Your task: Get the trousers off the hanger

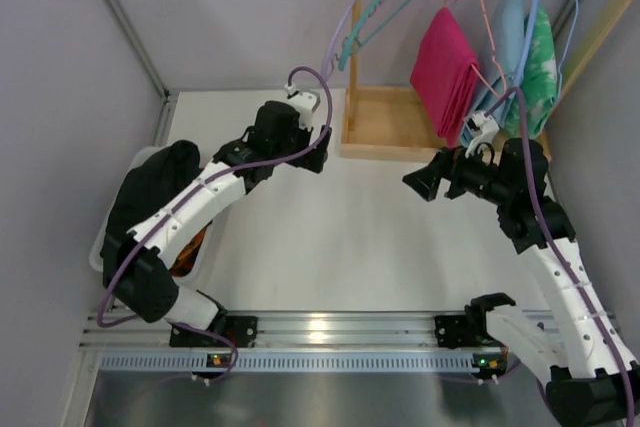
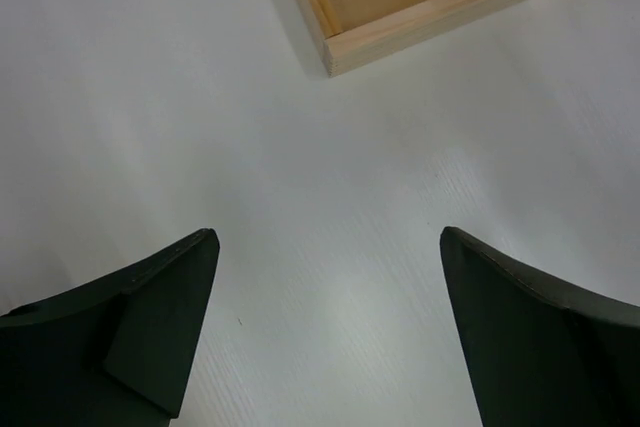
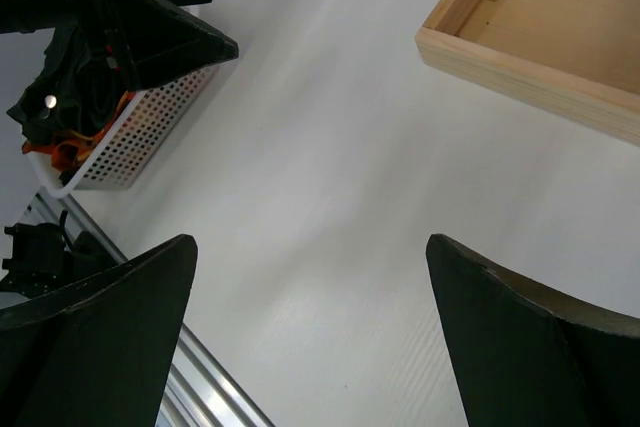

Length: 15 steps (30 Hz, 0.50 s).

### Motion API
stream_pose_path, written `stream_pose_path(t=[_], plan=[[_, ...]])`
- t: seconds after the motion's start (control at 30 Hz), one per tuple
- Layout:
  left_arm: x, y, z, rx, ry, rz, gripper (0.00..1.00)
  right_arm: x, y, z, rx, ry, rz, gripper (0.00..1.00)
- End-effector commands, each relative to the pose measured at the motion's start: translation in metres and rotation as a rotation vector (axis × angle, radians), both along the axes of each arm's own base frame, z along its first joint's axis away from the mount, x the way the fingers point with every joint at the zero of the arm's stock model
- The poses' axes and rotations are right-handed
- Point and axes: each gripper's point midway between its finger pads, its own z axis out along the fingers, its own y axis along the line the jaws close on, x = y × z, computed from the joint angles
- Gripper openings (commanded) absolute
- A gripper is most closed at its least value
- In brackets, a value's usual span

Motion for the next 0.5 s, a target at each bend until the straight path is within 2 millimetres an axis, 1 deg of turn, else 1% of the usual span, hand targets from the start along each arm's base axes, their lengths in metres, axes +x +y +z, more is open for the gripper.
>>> stream_pose_path(t=[0.0, 0.03, 0.07, 0.1, 0.13, 0.17, 0.2, 0.23, 0.27, 0.3, 0.33, 0.37, 0.4, 0.43, 0.47], plan=[[-0.001, -0.001, 0.039, -0.056, -0.060, 0.003, 0.98, -0.006, -0.001, 0.032, -0.004, -0.104, 0.031, 0.99], [-0.003, 0.000, 0.045, -0.059, -0.074, -0.012, 0.99, -0.009, 0.001, 0.043, 0.001, -0.126, 0.048, 0.99], [-0.004, 0.001, 0.048, -0.062, -0.077, -0.023, 0.99, -0.011, 0.003, 0.049, 0.008, -0.135, 0.059, 0.99], [-0.008, -0.002, 0.053, -0.089, -0.071, -0.052, 0.99, -0.013, 0.004, 0.063, 0.019, -0.160, 0.068, 0.99], [-0.007, 0.006, 0.061, -0.117, -0.078, -0.039, 0.99, -0.016, 0.006, 0.071, 0.036, -0.166, 0.081, 0.99], [-0.008, 0.008, 0.067, -0.153, -0.074, -0.032, 0.99, -0.016, 0.007, 0.080, 0.046, -0.176, 0.082, 0.99], [-0.010, 0.009, 0.073, -0.189, -0.068, -0.045, 0.99, -0.015, 0.007, 0.096, 0.057, -0.200, 0.082, 0.99], [-0.006, 0.020, 0.079, -0.214, -0.068, -0.021, 0.99, -0.015, 0.009, 0.105, 0.064, -0.206, 0.086, 0.99], [-0.007, 0.024, 0.084, -0.243, -0.064, -0.013, 0.98, -0.014, 0.009, 0.114, 0.076, -0.215, 0.085, 1.00], [-0.008, 0.031, 0.094, -0.266, -0.083, -0.007, 0.98, -0.011, 0.010, 0.133, 0.085, -0.244, 0.085, 1.00], [-0.006, 0.042, 0.098, -0.272, -0.093, 0.020, 0.99, -0.009, 0.011, 0.144, 0.090, -0.259, 0.086, 0.99], [-0.006, 0.046, 0.102, -0.269, -0.108, 0.022, 0.99, -0.006, 0.011, 0.153, 0.100, -0.266, 0.082, 0.99], [-0.010, 0.052, 0.111, -0.272, -0.137, 0.032, 0.99, -0.003, 0.012, 0.163, 0.108, -0.275, 0.081, 0.99], [-0.009, 0.060, 0.114, -0.264, -0.154, 0.063, 0.99, 0.005, 0.013, 0.181, 0.117, -0.290, 0.077, 0.99], [-0.009, 0.063, 0.117, -0.271, -0.171, 0.078, 0.99, 0.009, 0.013, 0.187, 0.133, -0.274, 0.069, 0.99]])
